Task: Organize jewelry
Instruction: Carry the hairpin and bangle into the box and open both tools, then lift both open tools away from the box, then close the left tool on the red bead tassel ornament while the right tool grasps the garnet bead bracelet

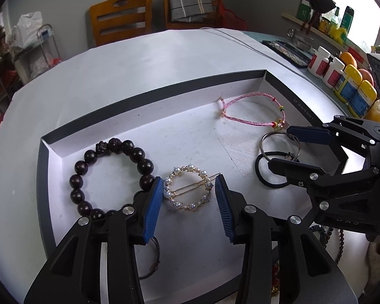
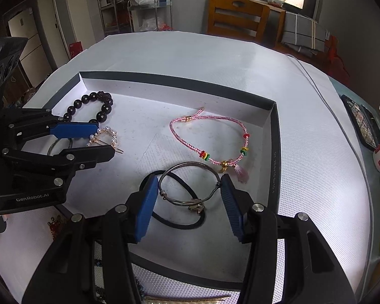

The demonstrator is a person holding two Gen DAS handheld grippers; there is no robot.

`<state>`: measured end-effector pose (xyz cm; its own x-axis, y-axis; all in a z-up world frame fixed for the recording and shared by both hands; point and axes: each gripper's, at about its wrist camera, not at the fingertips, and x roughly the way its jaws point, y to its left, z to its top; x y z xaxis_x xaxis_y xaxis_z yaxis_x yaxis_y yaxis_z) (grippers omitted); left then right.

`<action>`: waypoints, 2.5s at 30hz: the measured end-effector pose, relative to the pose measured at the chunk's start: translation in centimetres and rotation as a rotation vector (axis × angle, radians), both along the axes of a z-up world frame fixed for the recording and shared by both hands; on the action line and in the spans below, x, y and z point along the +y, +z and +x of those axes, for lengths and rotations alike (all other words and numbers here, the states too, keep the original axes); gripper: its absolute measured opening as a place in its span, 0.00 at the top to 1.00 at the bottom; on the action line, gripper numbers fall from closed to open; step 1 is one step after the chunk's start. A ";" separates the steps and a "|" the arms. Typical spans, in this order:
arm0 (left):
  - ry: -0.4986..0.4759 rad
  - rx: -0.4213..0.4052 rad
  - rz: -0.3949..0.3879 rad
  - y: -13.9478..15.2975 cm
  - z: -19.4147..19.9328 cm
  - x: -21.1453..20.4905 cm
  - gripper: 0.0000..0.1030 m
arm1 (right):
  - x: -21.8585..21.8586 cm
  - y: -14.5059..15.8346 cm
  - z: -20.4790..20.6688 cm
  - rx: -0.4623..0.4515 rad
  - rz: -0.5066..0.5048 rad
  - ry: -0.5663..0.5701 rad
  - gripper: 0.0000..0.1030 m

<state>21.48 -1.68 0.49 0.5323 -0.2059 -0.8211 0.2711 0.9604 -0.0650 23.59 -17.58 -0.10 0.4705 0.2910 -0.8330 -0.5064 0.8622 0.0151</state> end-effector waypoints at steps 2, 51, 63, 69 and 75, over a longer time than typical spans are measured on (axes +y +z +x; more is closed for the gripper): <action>0.006 0.002 -0.016 0.0 -0.1 0.4 0.53 | -0.1 0.0 -0.1 -0.002 0.000 -0.002 0.50; 0.006 -0.240 0.018 3.3 -15.3 1.2 0.08 | -8.6 4.2 -13.5 -0.187 0.128 -0.090 0.05; -0.035 -0.221 0.041 1.1 -15.2 -1.4 0.08 | -8.4 1.2 -13.6 -0.112 0.111 -0.107 0.05; -0.051 -0.201 0.007 1.0 -14.1 -2.2 0.12 | -7.8 1.1 -13.9 -0.113 0.108 -0.072 0.07; -0.078 -0.147 0.016 0.0 -13.3 -3.1 0.44 | -7.4 0.8 -13.9 -0.096 0.099 -0.052 0.26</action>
